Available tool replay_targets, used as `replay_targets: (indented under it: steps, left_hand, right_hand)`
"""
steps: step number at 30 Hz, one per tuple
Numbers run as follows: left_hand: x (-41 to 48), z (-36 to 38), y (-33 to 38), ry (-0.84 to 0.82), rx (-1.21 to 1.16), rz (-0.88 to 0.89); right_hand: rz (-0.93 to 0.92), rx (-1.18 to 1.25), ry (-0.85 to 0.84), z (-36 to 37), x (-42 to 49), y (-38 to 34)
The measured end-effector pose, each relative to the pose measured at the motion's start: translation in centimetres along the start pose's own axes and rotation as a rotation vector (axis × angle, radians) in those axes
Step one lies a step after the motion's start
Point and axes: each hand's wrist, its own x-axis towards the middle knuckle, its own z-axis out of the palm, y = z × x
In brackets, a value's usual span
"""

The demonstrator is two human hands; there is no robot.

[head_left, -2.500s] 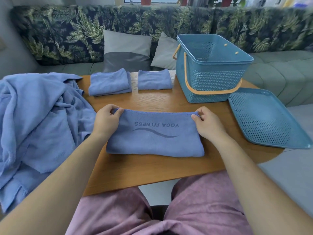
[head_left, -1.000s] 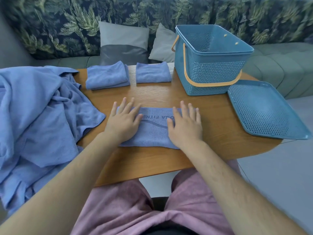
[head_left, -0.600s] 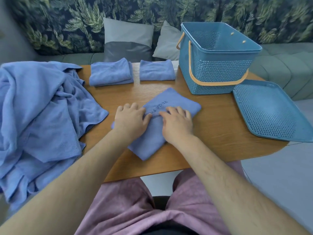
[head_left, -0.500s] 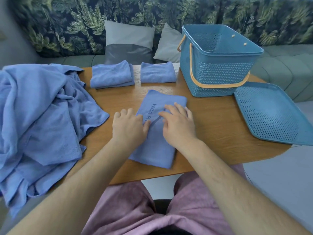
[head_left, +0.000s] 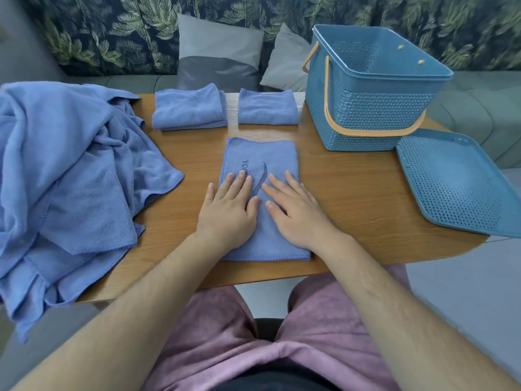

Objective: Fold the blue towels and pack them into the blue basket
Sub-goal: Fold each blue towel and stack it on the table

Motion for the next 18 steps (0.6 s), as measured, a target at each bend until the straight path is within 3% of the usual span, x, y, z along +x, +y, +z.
replay_targets:
  steps: [3, 9, 15, 18]
  left_hand:
    - [0.0, -0.3, -0.1, -0.02, -0.014, -0.005]
    - [-1.6, -1.3, -3.0, -0.107, -0.076, 0.261]
    - [-2.6, -1.7, -4.6, -0.104, -0.239, 0.39]
    - [-2.6, -1.8, -4.8, -0.084, -0.379, 0.4]
  right_hand:
    - [-0.031, 0.006, -0.003, -0.4, -2.1, 1.1]
    - [-0.02, 0.0, 0.055, -0.9, -4.0, 2.7]
    - [-0.189, 0.237, 0.126, -1.4, -4.9, 3.2]
    - [-0.18, 0.298, 0.005, -2.8, -5.3, 3.7]
